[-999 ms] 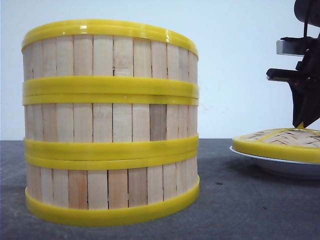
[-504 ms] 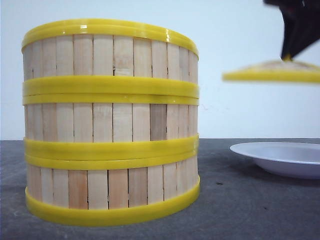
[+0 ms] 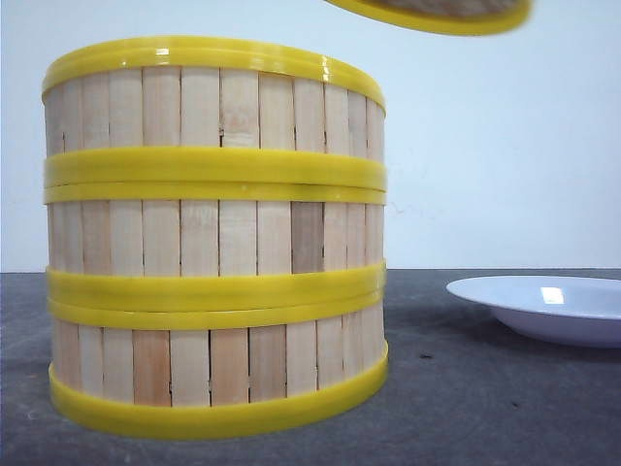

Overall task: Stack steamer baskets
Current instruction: 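Lift the woven lid off the plate and place it atop the stack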

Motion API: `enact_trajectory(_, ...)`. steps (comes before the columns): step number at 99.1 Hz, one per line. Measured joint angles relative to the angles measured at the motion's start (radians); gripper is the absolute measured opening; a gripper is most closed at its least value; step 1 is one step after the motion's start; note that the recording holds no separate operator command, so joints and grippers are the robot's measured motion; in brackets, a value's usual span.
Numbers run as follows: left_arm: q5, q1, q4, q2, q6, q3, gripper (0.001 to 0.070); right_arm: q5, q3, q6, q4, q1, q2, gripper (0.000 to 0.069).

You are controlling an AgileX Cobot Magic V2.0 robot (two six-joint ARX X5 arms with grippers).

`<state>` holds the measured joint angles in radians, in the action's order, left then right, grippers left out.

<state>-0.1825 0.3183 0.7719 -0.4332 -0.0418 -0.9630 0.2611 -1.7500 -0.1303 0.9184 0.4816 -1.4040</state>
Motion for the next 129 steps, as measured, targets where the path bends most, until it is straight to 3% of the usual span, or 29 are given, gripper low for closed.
enact_trajectory(24,0.000,0.000,0.009,0.000,0.000,0.000,0.0194,-0.047,-0.117,0.029,0.060,0.188,-0.104,0.0047)
enact_trajectory(60,0.000,0.000,0.010,0.000,0.000,0.000,0.0194,-0.157,-0.127,0.075,0.112,0.372,-0.217,0.0047)
enact_trajectory(129,0.000,0.000,0.055,0.000,0.000,0.000,0.0194,-0.213,-0.127,0.101,0.125,0.407,-0.313,0.0046)
